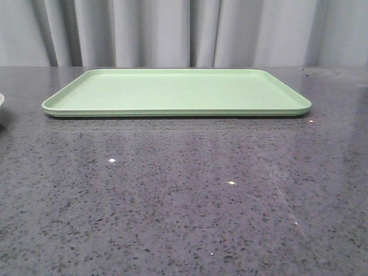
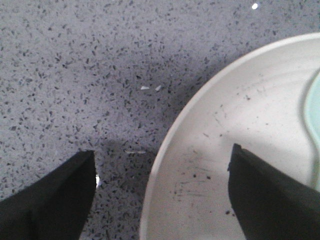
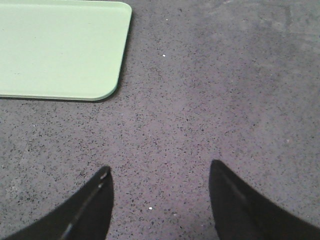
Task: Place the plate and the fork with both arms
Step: 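Lower the open left gripper onto the plate rim and close it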
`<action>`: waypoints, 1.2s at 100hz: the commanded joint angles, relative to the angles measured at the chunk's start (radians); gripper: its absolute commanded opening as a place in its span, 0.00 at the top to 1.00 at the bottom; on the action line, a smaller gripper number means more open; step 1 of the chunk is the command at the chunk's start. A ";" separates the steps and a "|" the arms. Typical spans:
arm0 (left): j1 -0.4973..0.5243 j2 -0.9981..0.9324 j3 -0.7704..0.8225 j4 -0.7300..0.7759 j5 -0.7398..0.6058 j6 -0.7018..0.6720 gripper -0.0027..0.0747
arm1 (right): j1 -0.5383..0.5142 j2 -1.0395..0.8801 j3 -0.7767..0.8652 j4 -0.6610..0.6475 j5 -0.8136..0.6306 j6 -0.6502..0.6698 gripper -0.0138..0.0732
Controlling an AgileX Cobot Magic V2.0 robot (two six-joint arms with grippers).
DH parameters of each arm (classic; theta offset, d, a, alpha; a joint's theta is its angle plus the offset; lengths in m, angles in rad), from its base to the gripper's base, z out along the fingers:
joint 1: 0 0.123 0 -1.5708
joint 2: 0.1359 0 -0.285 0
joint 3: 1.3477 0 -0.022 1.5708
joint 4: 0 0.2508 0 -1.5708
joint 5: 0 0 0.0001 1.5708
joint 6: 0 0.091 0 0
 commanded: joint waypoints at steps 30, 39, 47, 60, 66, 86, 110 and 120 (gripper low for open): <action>0.002 0.030 -0.030 -0.030 -0.038 0.000 0.27 | -0.003 0.015 -0.035 0.004 -0.071 -0.006 0.34; 0.002 0.042 -0.030 -0.032 -0.031 0.000 0.27 | -0.003 0.015 -0.035 0.004 -0.071 -0.006 0.34; 0.002 0.045 -0.030 -0.032 -0.022 0.000 0.27 | -0.003 0.015 -0.035 0.004 -0.071 -0.006 0.34; 0.002 0.045 -0.030 -0.032 -0.007 0.000 0.29 | -0.003 0.015 -0.035 0.004 -0.071 -0.006 0.34; 0.002 0.045 -0.030 -0.032 0.003 0.000 0.34 | -0.003 0.015 -0.035 0.004 -0.071 -0.006 0.34; 0.002 0.045 -0.030 -0.032 0.020 0.000 0.70 | -0.003 0.015 -0.035 0.004 -0.071 -0.006 0.34; 0.002 0.045 -0.030 -0.032 0.026 0.000 0.99 | -0.003 0.015 -0.035 0.004 -0.071 -0.006 0.34; 0.002 0.045 -0.030 -0.028 0.030 0.000 0.99 | -0.003 0.015 -0.035 0.004 -0.071 -0.006 0.34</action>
